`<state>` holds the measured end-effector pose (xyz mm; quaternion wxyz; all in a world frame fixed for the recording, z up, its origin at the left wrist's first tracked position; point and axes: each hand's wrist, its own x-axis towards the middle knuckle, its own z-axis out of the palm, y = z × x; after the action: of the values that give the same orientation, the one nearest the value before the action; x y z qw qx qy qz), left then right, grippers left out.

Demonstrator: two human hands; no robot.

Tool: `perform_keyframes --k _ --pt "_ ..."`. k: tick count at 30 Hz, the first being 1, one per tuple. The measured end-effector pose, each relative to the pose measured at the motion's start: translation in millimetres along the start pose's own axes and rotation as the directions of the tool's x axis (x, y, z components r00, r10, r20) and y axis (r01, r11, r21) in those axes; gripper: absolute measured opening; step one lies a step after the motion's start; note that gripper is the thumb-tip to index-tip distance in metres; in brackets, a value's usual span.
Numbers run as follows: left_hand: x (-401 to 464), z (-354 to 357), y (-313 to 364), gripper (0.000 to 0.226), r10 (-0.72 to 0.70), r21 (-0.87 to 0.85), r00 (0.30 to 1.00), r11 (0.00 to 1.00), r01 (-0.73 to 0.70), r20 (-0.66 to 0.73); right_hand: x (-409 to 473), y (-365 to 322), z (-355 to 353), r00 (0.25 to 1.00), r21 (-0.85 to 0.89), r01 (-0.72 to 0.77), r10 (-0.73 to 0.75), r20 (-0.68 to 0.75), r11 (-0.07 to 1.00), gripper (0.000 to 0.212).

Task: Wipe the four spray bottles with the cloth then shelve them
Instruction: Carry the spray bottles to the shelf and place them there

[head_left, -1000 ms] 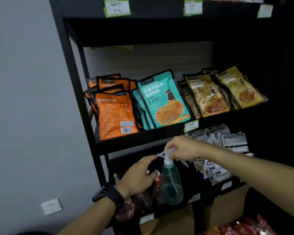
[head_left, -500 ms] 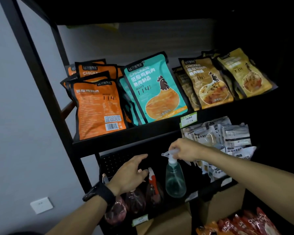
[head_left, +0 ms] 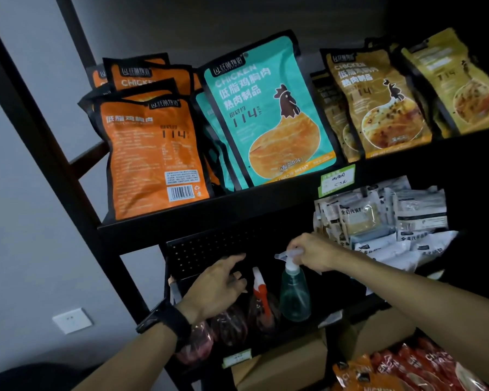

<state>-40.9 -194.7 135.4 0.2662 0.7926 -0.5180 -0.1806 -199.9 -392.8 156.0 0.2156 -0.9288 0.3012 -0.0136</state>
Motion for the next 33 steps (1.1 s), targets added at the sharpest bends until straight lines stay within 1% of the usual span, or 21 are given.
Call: perform_keyframes --k 3,8,18,20,24,26,28,30,33 --pt "-0.3 -0.1 -6.3 0.050 -0.034 -0.031 0.999 0.999 0.034 -0.012 5.7 3.5 7.9 1.000 0.013 -0.019 0.019 -0.002 1.000 0.020" --pt "-3.8 -1.7 -8.0 0.050 -0.057 0.000 0.998 0.998 0.057 -0.035 11.8 7.6 17.6 0.999 0.019 -0.036 0.036 0.034 0.999 0.019" --pt "-14.5 -8.2 -15.0 0.058 -0.091 0.132 0.993 0.986 0.100 -0.070 18.0 11.9 20.6 0.993 0.019 -0.055 0.052 0.101 0.998 0.022" --pt "-19.8 -10.8 -18.6 0.059 -0.107 0.155 0.991 0.981 0.118 -0.078 16.3 11.4 19.3 0.992 0.013 -0.061 0.059 0.112 0.998 0.026" --pt "-32.2 -13.5 -27.7 0.058 -0.128 0.185 0.983 0.971 0.151 -0.130 11.5 5.2 14.6 0.983 -0.015 -0.092 0.093 0.156 0.996 0.042" --pt "-38.4 -15.6 -31.3 0.058 -0.155 0.185 0.975 0.965 0.184 -0.160 10.1 -1.3 11.1 0.986 -0.014 -0.107 0.108 0.129 0.994 0.050" --pt "-44.5 -17.3 -34.2 0.059 -0.193 0.194 0.963 0.954 0.229 -0.186 8.4 -12.0 5.6 0.993 -0.005 -0.098 0.098 0.060 0.995 0.056" --pt "-48.5 -18.7 -38.2 0.060 -0.227 0.199 0.951 0.943 0.269 -0.211 5.9 -27.3 0.5 0.999 -0.012 -0.046 0.045 -0.027 0.999 0.059" --pt "-48.4 -19.2 -44.0 0.056 -0.272 0.166 0.936 0.936 0.312 -0.224 2.6 -53.6 1.8 0.990 -0.027 0.074 -0.077 -0.115 0.997 0.052"
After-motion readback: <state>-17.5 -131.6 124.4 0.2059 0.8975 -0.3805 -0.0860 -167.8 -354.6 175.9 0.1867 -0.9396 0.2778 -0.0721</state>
